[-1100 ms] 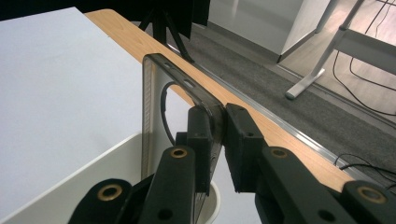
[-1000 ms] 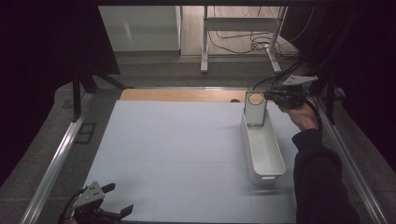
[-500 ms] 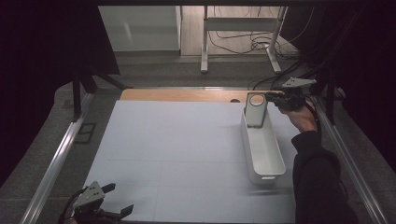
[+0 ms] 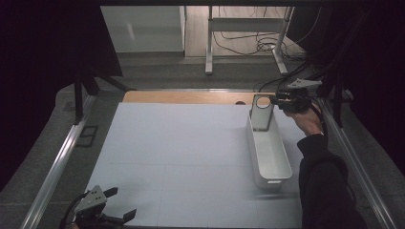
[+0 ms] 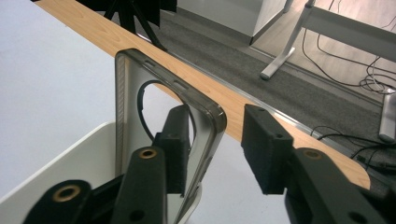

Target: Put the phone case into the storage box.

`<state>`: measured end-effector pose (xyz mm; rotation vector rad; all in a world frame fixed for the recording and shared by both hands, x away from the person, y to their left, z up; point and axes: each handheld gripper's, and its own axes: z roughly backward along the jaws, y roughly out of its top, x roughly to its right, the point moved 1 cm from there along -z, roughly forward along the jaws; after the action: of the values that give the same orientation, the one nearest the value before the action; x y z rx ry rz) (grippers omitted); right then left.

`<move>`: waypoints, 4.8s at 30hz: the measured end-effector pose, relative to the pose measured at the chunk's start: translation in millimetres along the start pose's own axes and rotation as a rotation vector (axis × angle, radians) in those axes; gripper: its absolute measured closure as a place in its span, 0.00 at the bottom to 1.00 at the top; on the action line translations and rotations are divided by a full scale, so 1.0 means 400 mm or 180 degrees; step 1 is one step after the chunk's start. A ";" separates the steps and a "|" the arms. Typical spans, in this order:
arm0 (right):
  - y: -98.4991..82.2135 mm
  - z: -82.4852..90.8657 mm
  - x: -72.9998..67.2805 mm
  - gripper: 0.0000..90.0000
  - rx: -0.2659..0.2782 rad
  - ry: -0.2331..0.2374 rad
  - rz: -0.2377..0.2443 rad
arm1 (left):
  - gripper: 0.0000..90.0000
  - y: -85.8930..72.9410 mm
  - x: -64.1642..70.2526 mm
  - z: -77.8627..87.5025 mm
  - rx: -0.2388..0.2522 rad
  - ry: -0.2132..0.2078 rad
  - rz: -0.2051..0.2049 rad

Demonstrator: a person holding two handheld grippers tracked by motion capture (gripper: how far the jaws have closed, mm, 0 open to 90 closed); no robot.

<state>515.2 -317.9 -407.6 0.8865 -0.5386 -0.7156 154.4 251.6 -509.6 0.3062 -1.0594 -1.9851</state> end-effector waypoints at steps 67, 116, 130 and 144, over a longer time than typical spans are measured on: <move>-0.040 0.160 -0.235 0.08 -0.0468 0.0270 -0.0505 | 0.00 0.000 -0.003 0.001 0.0001 0.0133 0.0072; -0.173 0.285 -0.439 0.00 -0.0490 0.0100 -0.0463 | 0.00 -0.002 -0.004 0.004 0.0016 0.0146 0.0089; -0.200 0.335 -0.460 0.00 -0.0420 0.0016 -0.0493 | 0.00 -0.003 -0.003 0.006 0.0018 0.0149 0.0099; -0.247 0.382 -0.474 0.00 -0.0397 -0.0119 -0.0609 | 0.00 -0.002 -0.001 0.006 0.0008 0.0166 0.0077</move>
<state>254.7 -295.3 -434.2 0.8159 -0.4407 -0.9313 152.9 253.5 -508.9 0.3431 -1.0283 -1.9441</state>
